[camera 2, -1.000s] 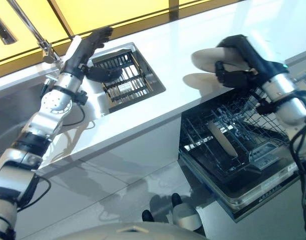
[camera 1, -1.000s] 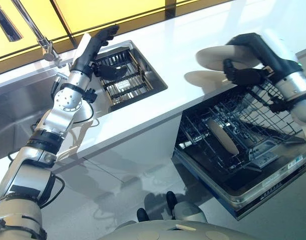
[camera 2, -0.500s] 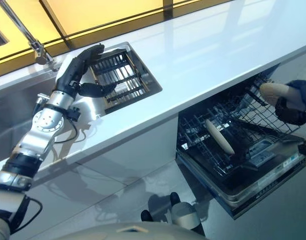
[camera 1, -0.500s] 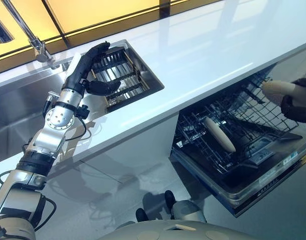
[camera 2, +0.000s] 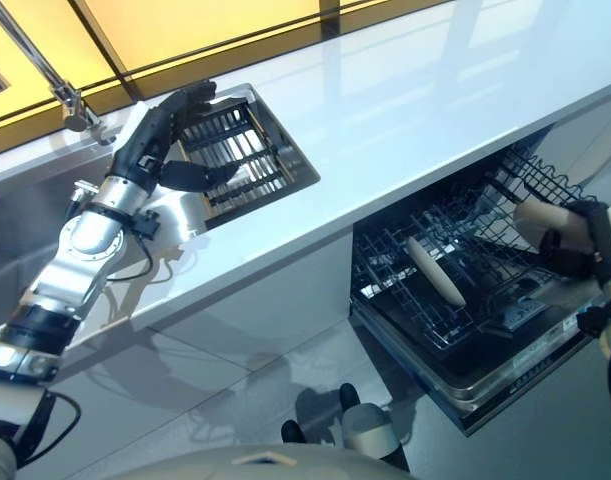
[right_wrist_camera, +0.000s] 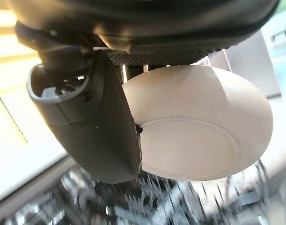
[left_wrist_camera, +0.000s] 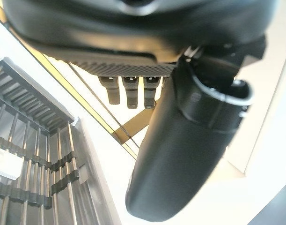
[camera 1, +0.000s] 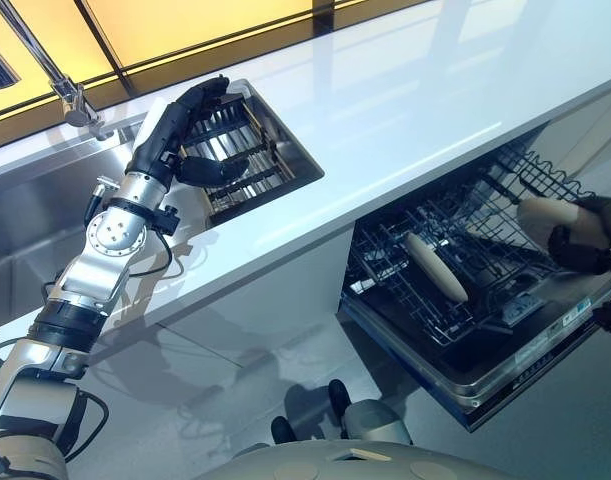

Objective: Pick up plates and place into dishwasher.

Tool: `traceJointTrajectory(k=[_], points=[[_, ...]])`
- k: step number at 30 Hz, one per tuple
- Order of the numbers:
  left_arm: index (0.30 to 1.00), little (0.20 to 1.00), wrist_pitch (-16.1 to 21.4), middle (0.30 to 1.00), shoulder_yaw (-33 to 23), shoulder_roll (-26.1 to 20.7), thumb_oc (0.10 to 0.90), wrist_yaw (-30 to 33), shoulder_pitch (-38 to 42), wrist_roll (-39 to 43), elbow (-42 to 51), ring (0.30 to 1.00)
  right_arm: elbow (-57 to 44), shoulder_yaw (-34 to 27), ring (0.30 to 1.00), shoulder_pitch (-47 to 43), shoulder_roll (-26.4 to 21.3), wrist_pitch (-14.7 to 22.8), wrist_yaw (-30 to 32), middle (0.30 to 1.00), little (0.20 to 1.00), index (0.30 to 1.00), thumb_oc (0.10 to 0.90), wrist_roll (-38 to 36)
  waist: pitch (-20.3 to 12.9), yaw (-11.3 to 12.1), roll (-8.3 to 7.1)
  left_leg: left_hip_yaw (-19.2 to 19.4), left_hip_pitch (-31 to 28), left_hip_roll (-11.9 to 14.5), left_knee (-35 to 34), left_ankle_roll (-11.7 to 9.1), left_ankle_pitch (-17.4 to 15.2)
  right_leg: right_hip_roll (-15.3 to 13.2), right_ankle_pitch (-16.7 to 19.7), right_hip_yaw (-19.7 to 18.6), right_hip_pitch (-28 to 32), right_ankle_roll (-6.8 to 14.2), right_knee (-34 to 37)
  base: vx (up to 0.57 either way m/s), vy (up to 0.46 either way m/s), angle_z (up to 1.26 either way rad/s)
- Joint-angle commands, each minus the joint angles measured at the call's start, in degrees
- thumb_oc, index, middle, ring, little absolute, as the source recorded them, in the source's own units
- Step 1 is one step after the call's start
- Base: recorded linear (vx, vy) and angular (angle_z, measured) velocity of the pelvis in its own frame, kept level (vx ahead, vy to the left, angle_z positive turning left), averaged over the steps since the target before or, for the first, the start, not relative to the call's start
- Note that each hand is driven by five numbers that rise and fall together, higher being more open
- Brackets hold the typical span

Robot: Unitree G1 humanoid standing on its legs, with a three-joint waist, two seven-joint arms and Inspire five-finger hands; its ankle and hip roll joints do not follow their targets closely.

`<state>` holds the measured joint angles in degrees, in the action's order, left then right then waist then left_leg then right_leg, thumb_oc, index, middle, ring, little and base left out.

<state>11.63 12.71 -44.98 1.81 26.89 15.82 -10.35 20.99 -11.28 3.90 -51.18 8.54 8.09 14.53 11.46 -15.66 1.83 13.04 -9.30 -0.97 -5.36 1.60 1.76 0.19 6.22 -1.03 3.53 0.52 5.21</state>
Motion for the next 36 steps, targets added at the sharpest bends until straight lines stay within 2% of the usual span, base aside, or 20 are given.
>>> traceJointTrajectory(k=[1,8,15,21,27,29,36], points=[[0.9,0.9,3.61,0.9,-2.25,-1.03,0.8,0.17,3.85,2.4,7.56,0.9,1.16,-0.53,0.3,-8.76,-2.97,1.46,2.2,0.3,0.2,0.3,0.1,-1.31,-5.1,2.44,0.73,-2.08,-0.01,0.72,1.74,-1.21,-4.98,1.54,-6.89,1.67,-0.53,4.56,-6.31,0.01,-0.056,0.02],[0.9,0.9,2.5,0.9,-0.43,-1.93,0.8,-1.25,3.74,3.58,11.68,0.9,10.88,6.52,0.3,-14.74,-2.08,-3.11,0.72,0.3,0.2,0.3,0.1,-5.87,-2.94,3.91,2.07,-2.53,1.26,0.89,2.5,-1.53,-4.71,1.11,-7.21,2.37,-1.49,4.26,-7.26,0.0,-0.033,0.04],[0.9,0.9,2.47,0.9,1.67,-3.86,0.8,0.35,6.21,5.4,14.52,0.9,19.9,11.58,0.3,-23.79,-2.58,-7.28,5.73,0.3,0.2,0.3,0.1,-9.31,0.45,5.15,4.88,-3.07,3.53,0.46,3.02,-1.98,-4.28,0.6,-7.68,2.94,-3.48,3.72,-8.19,-0.06,0.009,0.12],[0.9,0.9,1.97,0.9,1.89,-4.73,0.8,0.77,6.55,6.33,16.9,0.9,24.83,11.67,0.3,-26.65,-2.03,-9.69,10.22,0.3,0.2,0.3,0.1,-10.83,1.87,5.82,6.59,-3.35,4.16,-0.06,2.92,-2.1,-4.1,0.28,-7.94,3.5,-3.68,3.52,-8.07,-0.03,0.011,0.07],[0.9,0.9,2.17,0.9,1.7,-4.51,0.8,1.41,6.31,7.05,18.35,0.9,28.62,10.85,0.3,-27.07,-0.55,-9.27,10.94,0.3,0.2,0.3,0.1,-13.51,2.36,6.24,7.78,-3.38,4.18,-0.47,2.84,-2.01,-4.08,-0.05,-8.24,4.04,-3.63,3.34,-8.12,0.0,0.012,0.02],[0.9,0.9,2.35,0.9,1.8,-3.79,0.8,1.38,6.16,6.87,18.69,0.9,29.54,11.25,0.3,-26.64,1.26,-9.05,11.25,0.3,0.2,0.3,0.1,-14.71,2.43,6.4,8.15,-3.33,3.99,-0.58,2.91,-1.97,-4.13,-0.19,-8.3,4.23,-3.37,3.27,-8.04,0.0,0.015,0.0],[0.9,0.9,2.56,0.9,2.35,-2.67,0.8,1.19,6.33,7.24,19.02,0.9,30.84,11.54,0.3,-25.0,5.82,-6.82,12.49,0.3,0.2,0.3,0.1,-16.52,1.97,6.67,8.48,-3.06,3.06,-0.6,2.71,-1.82,-4.45,-0.34,-8.4,4.53,-2.32,3.28,-7.57,0.01,0.017,0.04]])
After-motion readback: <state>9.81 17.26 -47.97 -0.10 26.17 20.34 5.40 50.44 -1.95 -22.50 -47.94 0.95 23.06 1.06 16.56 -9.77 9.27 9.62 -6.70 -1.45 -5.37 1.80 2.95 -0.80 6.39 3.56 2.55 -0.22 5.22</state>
